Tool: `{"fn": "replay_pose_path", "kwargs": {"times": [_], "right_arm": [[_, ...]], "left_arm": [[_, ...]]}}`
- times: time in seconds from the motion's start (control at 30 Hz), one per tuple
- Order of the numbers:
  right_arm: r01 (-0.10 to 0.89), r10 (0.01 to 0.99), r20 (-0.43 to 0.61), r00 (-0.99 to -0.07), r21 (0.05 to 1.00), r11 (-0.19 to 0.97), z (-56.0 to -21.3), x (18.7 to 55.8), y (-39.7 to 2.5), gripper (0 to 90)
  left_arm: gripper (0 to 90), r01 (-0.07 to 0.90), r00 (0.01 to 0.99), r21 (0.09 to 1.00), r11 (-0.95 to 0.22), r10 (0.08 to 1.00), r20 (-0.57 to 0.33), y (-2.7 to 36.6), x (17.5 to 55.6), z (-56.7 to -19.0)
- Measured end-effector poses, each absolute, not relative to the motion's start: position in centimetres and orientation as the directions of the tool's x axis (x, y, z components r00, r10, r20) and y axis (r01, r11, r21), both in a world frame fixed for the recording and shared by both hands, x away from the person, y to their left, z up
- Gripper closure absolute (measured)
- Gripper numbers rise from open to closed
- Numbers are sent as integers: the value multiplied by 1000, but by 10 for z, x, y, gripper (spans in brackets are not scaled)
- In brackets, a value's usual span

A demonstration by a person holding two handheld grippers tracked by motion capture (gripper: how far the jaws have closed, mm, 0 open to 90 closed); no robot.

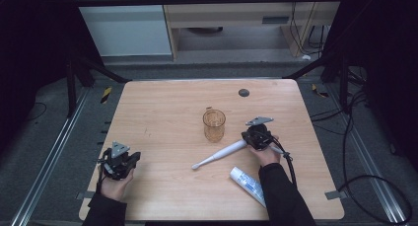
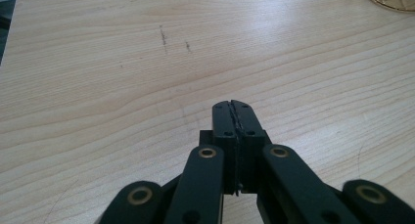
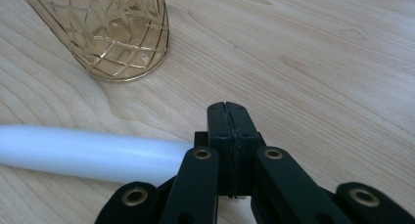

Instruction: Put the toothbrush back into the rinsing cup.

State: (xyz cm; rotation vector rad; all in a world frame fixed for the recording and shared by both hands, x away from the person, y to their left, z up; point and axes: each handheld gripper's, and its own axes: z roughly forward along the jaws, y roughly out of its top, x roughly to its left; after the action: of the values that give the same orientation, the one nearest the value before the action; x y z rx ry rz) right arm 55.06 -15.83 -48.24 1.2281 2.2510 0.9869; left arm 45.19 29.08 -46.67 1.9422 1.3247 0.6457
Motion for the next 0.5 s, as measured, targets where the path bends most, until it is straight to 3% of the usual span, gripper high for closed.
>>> {"fn": "replay_pose_path", "kwargs": {"times": [0.5], "right_arm": [[562, 826, -30, -563, 719, 409, -479, 540, -163, 900]], "left_arm": [[892, 593, 357, 767, -243, 934, 19, 291, 452, -467]]}}
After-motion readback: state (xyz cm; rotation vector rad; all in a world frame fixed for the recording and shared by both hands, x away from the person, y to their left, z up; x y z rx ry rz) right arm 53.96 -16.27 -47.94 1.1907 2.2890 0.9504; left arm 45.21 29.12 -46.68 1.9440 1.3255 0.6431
